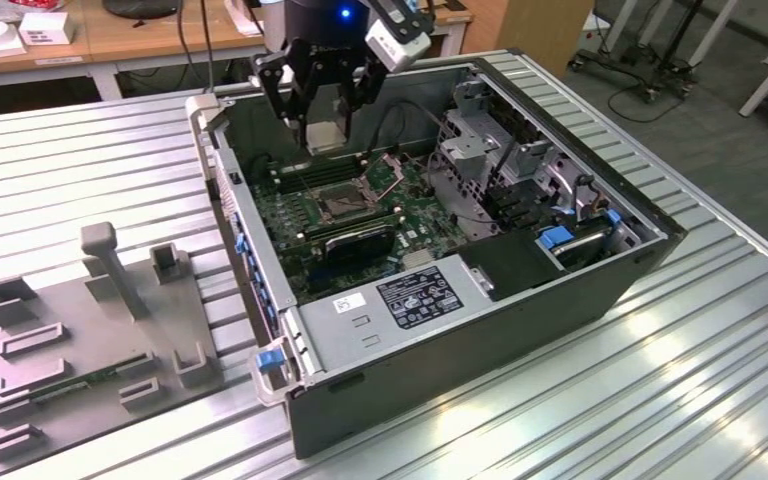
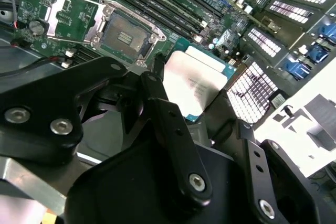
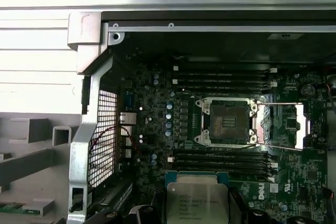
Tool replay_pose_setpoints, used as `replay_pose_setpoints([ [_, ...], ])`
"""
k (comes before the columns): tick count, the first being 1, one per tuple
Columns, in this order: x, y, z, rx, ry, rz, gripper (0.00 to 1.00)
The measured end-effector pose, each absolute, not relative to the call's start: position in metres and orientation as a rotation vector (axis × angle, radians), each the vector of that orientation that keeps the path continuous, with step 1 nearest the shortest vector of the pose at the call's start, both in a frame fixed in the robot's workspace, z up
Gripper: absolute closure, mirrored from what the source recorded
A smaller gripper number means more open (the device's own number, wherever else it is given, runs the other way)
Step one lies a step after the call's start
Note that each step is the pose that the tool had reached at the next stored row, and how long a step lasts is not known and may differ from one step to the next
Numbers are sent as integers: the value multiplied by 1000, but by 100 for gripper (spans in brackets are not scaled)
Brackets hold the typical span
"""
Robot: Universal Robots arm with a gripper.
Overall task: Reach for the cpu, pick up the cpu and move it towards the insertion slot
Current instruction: 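Pick up the cpu and move it towards the insertion slot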
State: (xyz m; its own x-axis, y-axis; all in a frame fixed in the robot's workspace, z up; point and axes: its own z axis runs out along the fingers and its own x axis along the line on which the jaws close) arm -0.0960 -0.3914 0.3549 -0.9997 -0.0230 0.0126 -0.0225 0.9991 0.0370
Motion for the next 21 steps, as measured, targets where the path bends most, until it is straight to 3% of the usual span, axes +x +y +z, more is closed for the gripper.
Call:
replay_pose_setpoints([
  [21, -87, -385, 352, 36, -3128, -58, 45],
])
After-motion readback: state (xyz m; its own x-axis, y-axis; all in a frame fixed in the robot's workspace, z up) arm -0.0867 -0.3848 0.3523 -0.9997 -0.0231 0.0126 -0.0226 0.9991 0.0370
